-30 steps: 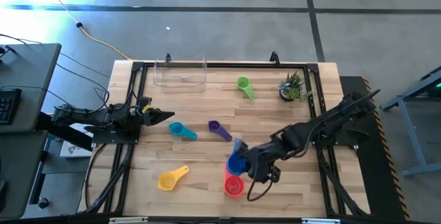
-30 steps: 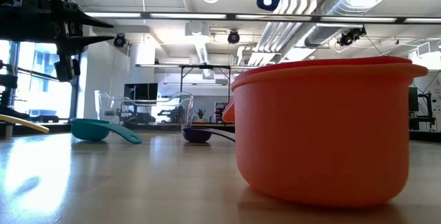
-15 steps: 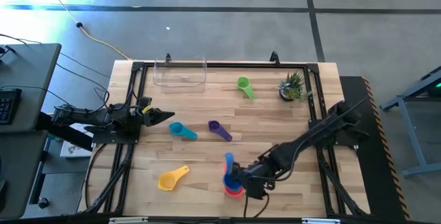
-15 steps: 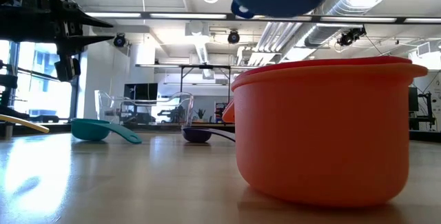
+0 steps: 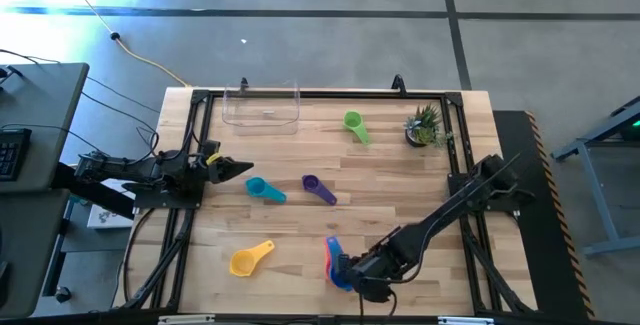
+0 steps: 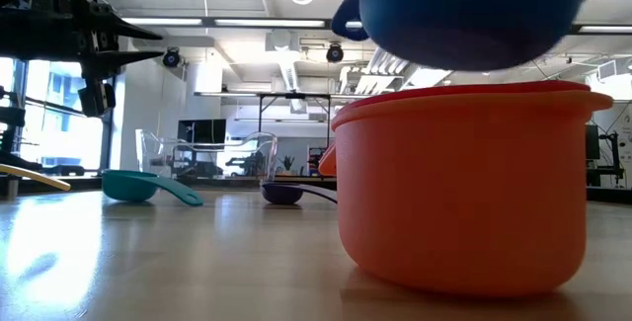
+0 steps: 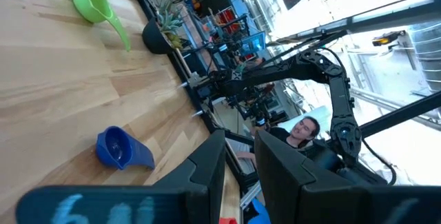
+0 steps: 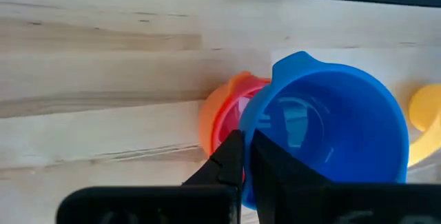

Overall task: Nest measuring cups in basket
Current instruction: Stack the blue measuring cup on the red measuring cup

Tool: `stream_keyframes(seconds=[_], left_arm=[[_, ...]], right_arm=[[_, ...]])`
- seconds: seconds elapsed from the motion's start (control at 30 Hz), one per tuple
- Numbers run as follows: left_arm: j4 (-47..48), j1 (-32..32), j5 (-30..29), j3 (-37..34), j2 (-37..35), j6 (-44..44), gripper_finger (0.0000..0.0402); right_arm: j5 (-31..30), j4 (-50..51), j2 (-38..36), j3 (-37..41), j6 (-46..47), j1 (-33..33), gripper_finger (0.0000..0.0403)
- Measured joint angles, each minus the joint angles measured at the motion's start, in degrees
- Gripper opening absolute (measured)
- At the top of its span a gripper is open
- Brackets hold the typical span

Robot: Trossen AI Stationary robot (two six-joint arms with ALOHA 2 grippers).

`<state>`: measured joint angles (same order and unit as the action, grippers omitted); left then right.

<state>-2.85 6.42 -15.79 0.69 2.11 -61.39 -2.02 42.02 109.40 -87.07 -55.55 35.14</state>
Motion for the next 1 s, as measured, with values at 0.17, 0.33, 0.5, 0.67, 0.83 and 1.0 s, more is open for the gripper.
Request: stream_keyframes(seconds=[0.17,0.33,0.5,0.67,0.83,1.0], left_arm=[[0.0,0.0,0.0,0.0,0.0,0.0,0.0071],[0.0,0.0,0.0,0.0,0.0,0.1,0.0071],[0.0,0.0,0.0,0.0,0.0,0.1,0.0071],[0.0,0.0,0.0,0.0,0.0,0.1,0.0071],[0.0,0.0,-0.1,0.0,0.0,0.5,0.0071],[0.0,0.0,-0.2,0.0,0.0,0.6,0.0071]], right_arm=[[-1.1,-0.5,0.6,0.0,0.0,-0.1,0.0005],[-0.4,-1.0,0.6,0.1,3.2,-0.8,0.0005],[0.2,-1.3,0.6,0.2,5.7,-1.2,0.0005],[2.4,-1.8,0.8,0.2,2.4,-1.4,0.0004],[2.4,-2.0,1.6,0.2,-0.2,-1.4,0.0004],[1.6,-2.7,1.8,0.2,-0.5,-1.4,0.0004]])
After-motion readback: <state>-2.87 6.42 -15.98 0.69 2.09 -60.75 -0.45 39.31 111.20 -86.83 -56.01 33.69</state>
